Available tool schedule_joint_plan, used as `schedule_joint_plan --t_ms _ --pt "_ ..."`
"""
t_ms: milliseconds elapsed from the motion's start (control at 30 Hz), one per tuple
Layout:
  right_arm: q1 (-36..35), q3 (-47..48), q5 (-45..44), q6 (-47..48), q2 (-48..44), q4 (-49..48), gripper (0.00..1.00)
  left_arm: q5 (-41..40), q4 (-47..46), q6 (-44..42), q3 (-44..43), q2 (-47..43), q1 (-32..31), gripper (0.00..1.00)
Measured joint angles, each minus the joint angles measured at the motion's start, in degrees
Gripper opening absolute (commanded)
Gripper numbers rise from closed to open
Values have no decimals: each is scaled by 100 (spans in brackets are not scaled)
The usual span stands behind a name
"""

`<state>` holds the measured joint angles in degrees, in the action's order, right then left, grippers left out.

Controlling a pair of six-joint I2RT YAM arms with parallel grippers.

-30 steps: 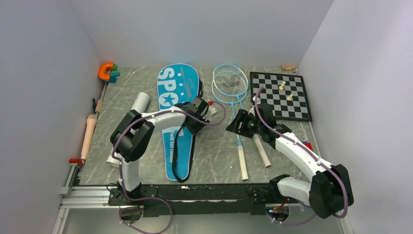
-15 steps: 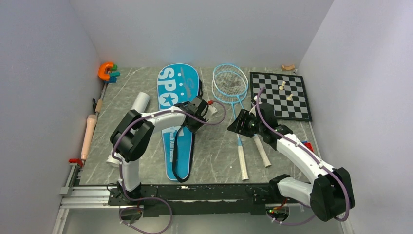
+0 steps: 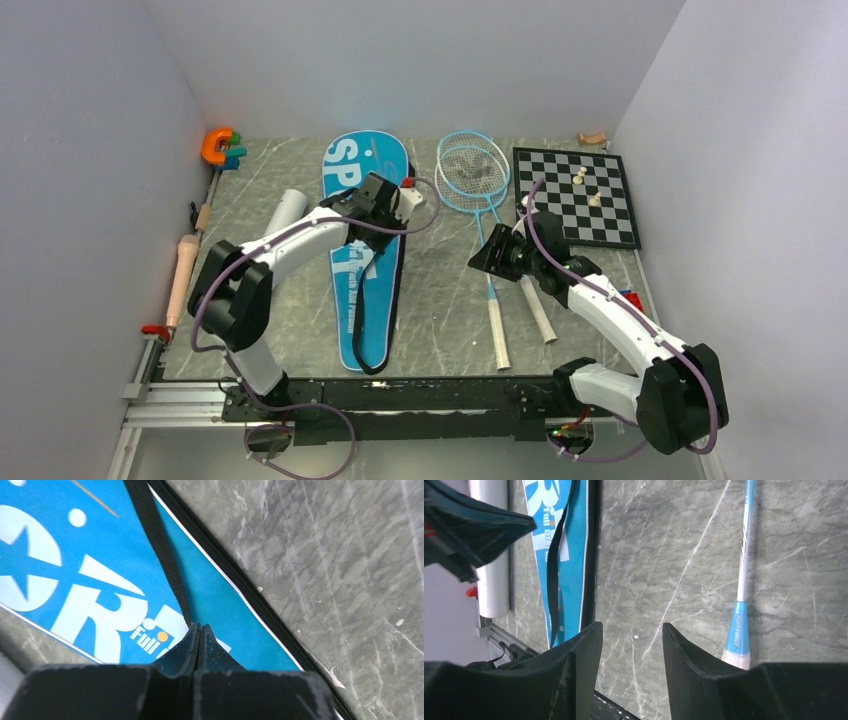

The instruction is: Pack up the badminton gear

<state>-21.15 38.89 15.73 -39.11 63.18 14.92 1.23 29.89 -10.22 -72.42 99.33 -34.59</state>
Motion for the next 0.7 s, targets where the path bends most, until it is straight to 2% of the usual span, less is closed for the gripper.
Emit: schedule_joint_plan --t_ms 33,133,167,300,567,700 --pt "0 0 0 -4 31 -4 54 33 2 0 0 -140 39 3" --pt "0 0 7 -33 146 -52 60 68 -2 4 0 -264 39 32" --pt "0 0 11 -48 203 -85 62 74 0 -4 0 -260 15 38" --pt "0 0 22 -96 352 -146 67 111 13 61 2 114 -197 56" --pt "0 0 24 -122 345 -216 69 9 79 66 -61 929 -433 60" --pt "0 0 26 -125 334 -214 67 -146 59 35 -92 977 -479 50"
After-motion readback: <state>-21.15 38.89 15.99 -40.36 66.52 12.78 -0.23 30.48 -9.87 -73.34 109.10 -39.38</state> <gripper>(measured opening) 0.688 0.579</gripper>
